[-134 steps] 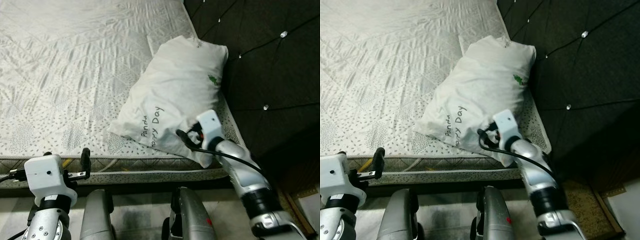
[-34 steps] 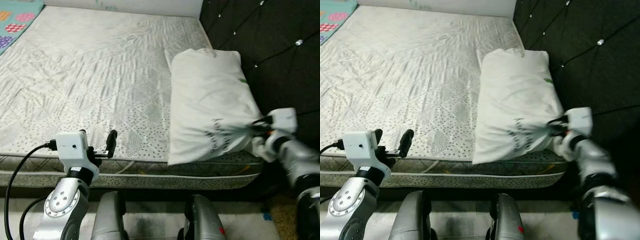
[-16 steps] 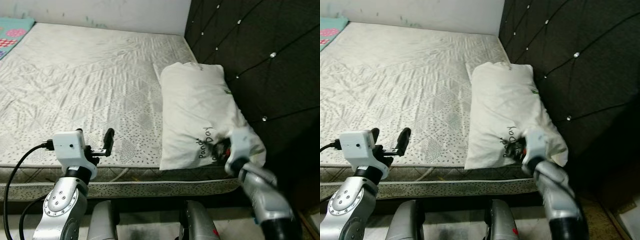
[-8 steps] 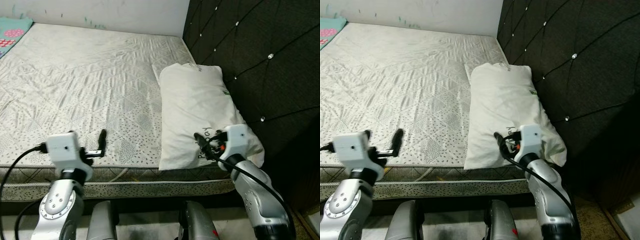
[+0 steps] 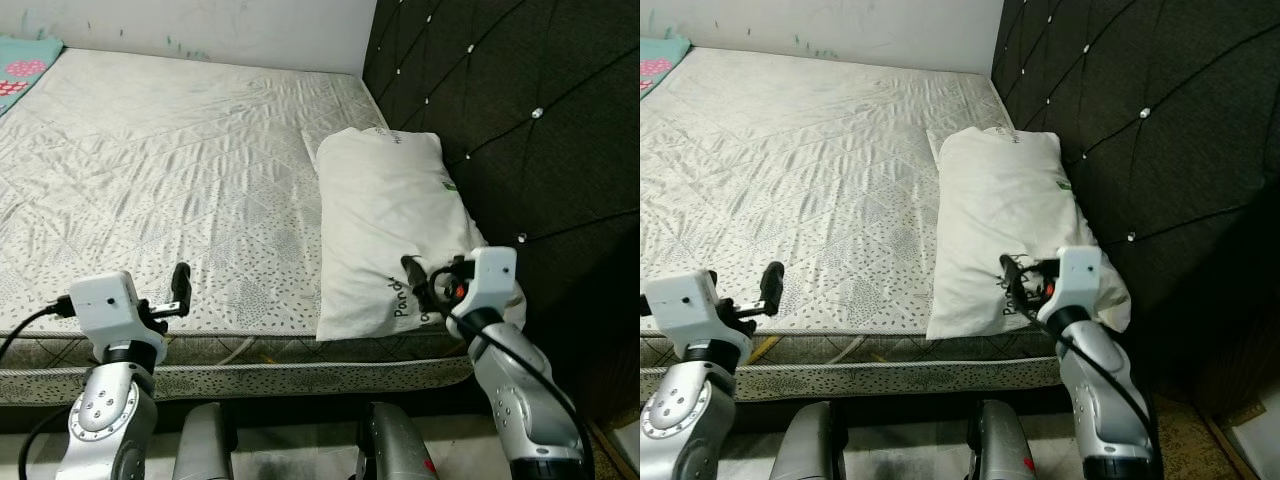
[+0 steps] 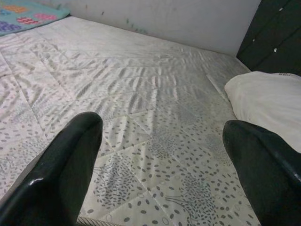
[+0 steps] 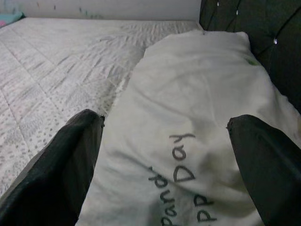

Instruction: Clean up the room

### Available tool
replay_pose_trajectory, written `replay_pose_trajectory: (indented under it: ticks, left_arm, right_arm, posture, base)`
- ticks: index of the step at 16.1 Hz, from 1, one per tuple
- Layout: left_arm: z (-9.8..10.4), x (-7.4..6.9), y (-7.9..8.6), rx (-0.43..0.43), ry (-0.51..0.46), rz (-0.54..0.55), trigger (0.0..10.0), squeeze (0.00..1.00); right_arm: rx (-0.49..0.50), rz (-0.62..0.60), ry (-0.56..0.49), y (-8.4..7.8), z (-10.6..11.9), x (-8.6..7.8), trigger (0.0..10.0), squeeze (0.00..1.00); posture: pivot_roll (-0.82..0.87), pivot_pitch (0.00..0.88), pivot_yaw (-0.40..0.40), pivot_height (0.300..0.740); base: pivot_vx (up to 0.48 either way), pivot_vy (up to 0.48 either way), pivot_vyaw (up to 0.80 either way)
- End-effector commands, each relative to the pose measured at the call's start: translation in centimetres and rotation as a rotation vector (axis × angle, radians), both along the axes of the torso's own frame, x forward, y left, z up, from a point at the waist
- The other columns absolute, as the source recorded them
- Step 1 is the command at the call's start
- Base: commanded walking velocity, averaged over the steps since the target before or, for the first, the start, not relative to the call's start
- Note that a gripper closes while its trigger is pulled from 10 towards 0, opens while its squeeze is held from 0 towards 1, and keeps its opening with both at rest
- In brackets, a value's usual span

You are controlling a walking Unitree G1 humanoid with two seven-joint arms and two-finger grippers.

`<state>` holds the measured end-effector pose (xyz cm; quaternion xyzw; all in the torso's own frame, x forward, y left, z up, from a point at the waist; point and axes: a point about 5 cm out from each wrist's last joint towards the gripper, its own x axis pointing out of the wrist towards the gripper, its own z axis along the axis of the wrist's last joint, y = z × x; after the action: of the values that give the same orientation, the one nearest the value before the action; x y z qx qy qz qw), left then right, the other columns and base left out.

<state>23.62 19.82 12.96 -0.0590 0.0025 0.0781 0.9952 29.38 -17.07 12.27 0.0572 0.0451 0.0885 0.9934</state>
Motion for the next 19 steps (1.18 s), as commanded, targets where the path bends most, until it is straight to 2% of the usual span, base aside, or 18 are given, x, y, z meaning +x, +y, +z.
replay_pose_trajectory:
  ticks: [1, 2, 3, 4, 6, 9, 13, 19]
  left_arm:
    - [0.2, 0.4, 0.0, 0.004, -0.018, 0.008, 10.0, 0.0]
    - [0.4, 0.7, 0.0, -0.003, -0.032, 0.017, 10.0, 0.0]
    - [0.6, 0.8, 0.0, -0.005, -0.041, 0.018, 10.0, 0.0]
    - [0.7, 1.0, -0.1, -0.006, -0.047, 0.018, 10.0, 0.0]
    - [0.5, 1.1, 0.1, -0.007, -0.046, 0.019, 10.0, 0.0]
    - [0.9, 1.3, 0.1, 0.002, -0.059, 0.009, 10.0, 0.0]
    - [0.8, 1.3, 0.1, -0.001, -0.068, 0.017, 10.0, 0.0]
    - [1.0, 1.2, -0.1, 0.002, -0.077, 0.02, 10.0, 0.0]
  right_arm:
    - [0.008, -0.018, -0.028, -0.2, 0.7, 0.3, 10.0, 1.0]
    - [0.021, -0.007, -0.043, 0.1, 1.2, 0.7, 10.0, 1.0]
    - [0.01, -0.001, -0.06, 0.4, 1.8, 1.2, 10.0, 0.6]
    - [0.012, 0.004, -0.073, 0.6, 2.3, 1.6, 10.0, 0.0]
    - [0.018, -0.016, -0.092, 0.8, 2.7, 2.5, 10.0, 0.0]
    - [0.044, -0.028, -0.106, 1.2, 2.8, 2.8, 10.0, 0.0]
    - [0.032, -0.014, -0.098, 1.2, 2.5, 3.0, 10.0, 0.0]
    - [0.02, -0.009, -0.101, 1.0, 2.7, 3.6, 10.0, 0.0]
  posture:
    - [0.0, 0.0, -0.089, 0.579]
    - [0.0, 0.0, -0.094, 0.579]
    - [0.0, 0.0, -0.097, 0.579]
    - [0.01, 0.0, -0.099, 0.579]
    - [0.02, 0.0, -0.083, 0.579]
    - [0.04, 0.0, -0.071, 0.591]
    - [0.05, 0.0, -0.091, 0.649]
    - [0.04, 0.0, -0.108, 0.706]
  base:
    - [0.0, 0.0, 0.0]
    - [0.0, 0.0, 0.0]
    - [0.0, 0.0, 0.0]
    - [0.0, 0.0, 0.0]
    - [0.0, 0.0, 0.0]
    - [0.0, 0.0, 0.0]
    - [0.0, 0.0, 0.0]
    - [0.0, 0.0, 0.0]
